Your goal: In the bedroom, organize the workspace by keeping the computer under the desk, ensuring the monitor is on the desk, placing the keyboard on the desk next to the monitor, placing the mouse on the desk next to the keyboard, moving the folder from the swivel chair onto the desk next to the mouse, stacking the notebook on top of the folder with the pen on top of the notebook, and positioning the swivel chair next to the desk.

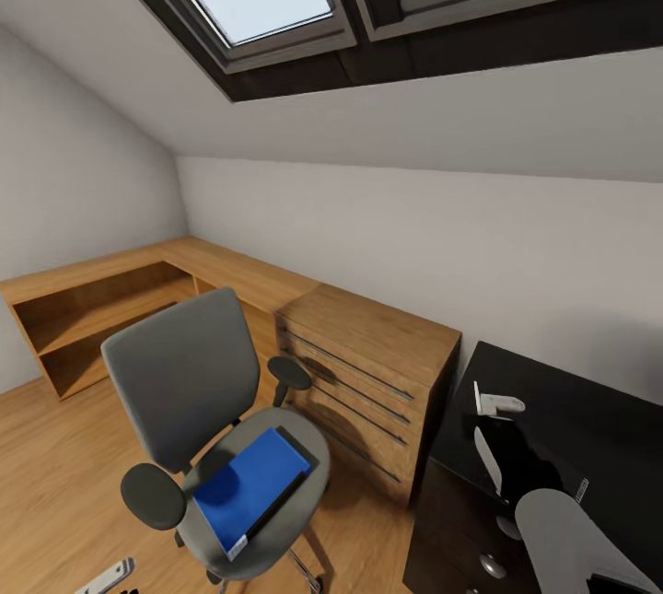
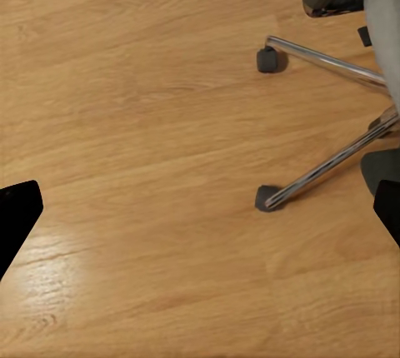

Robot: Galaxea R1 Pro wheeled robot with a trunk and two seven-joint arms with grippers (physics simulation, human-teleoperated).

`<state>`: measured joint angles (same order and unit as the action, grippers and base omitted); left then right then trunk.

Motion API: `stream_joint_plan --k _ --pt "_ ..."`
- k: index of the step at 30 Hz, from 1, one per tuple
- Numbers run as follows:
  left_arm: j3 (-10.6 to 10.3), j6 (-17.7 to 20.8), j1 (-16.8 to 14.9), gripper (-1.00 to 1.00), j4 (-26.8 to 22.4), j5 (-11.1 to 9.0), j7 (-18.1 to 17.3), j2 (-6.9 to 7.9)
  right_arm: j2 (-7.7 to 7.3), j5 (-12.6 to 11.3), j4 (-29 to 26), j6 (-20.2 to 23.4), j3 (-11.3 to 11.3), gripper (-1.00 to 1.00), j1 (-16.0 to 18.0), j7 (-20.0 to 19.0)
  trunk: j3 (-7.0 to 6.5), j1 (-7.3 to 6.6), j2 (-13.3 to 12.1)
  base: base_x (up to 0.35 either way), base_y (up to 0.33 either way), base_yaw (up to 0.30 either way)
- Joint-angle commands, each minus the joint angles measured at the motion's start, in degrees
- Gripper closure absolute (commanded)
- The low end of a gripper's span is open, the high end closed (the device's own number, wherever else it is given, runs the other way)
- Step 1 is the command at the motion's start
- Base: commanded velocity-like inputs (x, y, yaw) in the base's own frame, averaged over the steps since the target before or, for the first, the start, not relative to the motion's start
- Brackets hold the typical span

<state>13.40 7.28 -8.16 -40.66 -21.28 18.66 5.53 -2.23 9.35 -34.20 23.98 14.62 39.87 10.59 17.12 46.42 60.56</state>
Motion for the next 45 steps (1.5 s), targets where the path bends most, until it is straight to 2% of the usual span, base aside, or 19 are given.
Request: stream_joint_plan --k 1,10,39,43,44,45 --pt "0.16 0.31 -0.01 -1.00 -0.12 -0.48 0.19 0.01 0.03 0.49 -0.11 0.38 0.14 1.00 0.04 -0.30 0.07 0.01 0.05 0.000 0.000 0.000" --pt "0.62 0.37 0.00 -1.00 -0.12 -0.52 0.15 0.01 0.03 0.50 -0.04 0.33 0.14 1.00 0.03 -0.31 0.07 0.01 0.05 0.000 0.000 0.000" --pt "0.66 0.36 0.00 -1.00 -0.12 -0.52 0.15 0.01 -0.06 0.50 0.19 0.27 0.14 1.00 0.03 -0.31 5.28 6.37 11.68 0.000 0.000 0.000" --pt "0.66 0.37 0.02 -1.00 -0.12 -0.52 0.18 0.01 -0.06 0.50 0.19 0.27 0.14 1.00 0.04 -0.31 5.28 6.37 11.68 0.000 0.000 0.000" --pt "0.66 0.37 0.01 -1.00 -0.12 -0.52 0.17 0.01 -0.06 0.50 0.17 0.27 0.14 -1.00 0.05 -0.31 5.28 6.37 11.68 0.000 0.000 0.000" --pt "0.68 0.37 0.00 -1.00 -0.12 -0.52 0.17 0.01 -0.06 0.50 0.13 0.32 0.14 -1.00 0.04 -0.31 5.28 6.37 11.68 0.000 0.000 0.000"
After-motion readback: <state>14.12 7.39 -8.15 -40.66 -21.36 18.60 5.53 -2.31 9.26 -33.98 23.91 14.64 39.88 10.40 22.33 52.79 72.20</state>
